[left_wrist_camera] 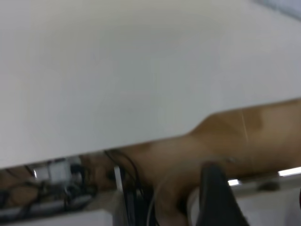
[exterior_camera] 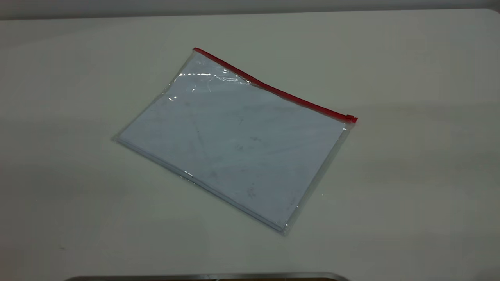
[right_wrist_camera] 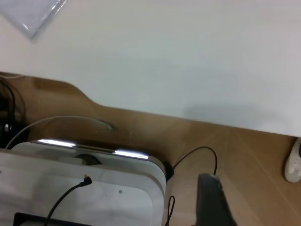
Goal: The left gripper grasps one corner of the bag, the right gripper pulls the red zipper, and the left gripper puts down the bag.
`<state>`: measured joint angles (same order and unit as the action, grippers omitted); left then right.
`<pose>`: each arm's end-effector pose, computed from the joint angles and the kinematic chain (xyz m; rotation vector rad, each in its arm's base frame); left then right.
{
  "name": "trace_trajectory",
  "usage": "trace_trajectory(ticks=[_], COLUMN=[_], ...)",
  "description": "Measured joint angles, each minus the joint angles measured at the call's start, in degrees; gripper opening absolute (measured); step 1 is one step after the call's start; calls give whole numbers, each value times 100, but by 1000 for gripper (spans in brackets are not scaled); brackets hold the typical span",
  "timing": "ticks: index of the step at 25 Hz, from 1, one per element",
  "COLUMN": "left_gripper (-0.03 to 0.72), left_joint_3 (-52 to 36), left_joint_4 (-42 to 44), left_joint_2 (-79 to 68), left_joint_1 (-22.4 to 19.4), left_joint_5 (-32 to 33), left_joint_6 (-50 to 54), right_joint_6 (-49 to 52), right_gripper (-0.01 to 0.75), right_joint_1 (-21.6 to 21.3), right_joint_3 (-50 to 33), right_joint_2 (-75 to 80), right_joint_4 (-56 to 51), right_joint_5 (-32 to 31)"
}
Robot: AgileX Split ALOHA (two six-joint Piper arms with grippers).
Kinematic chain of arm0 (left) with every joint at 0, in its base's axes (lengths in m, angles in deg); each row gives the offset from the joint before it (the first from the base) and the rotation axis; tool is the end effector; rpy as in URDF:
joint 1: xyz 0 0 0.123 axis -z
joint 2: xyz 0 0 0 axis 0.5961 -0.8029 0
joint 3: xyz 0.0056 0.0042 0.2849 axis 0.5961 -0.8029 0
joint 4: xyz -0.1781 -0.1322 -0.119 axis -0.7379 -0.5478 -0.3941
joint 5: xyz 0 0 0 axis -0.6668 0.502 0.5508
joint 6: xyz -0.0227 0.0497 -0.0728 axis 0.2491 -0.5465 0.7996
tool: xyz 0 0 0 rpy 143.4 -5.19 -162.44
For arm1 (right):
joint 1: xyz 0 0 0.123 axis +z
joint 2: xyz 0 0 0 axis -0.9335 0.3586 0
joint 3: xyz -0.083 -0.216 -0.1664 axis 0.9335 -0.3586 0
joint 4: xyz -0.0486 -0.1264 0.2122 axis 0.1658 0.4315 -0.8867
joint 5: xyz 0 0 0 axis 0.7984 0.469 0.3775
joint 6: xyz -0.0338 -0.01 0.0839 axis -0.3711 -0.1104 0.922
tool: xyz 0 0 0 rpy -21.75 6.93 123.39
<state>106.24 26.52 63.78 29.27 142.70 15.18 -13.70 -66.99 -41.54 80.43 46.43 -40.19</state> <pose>0.0450 -0.0089 0.2645 0.1795 2.4324 -0.0447 0.0847 0.0147 0.2433 -0.1900 2.7171 0.1628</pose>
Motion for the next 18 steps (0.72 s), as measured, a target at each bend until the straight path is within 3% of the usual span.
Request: trace_trajectory(ticks=[10,18], left_gripper=[480,480], left_joint_3=[0,0], left_joint_4=[0,-5], left_joint_2=[1135,1358], left_joint_1=[0,0], left_joint_5=[106,142], left_joint_6=[16,16], right_joint_6=[15,15], right_gripper=[485,485], right_joint_1=[0,-164], right_joint_3=[-8,-31], right_joint_2=[-206,-2350], right_joint_4=[0,0], right_joint_5=[-6,-107])
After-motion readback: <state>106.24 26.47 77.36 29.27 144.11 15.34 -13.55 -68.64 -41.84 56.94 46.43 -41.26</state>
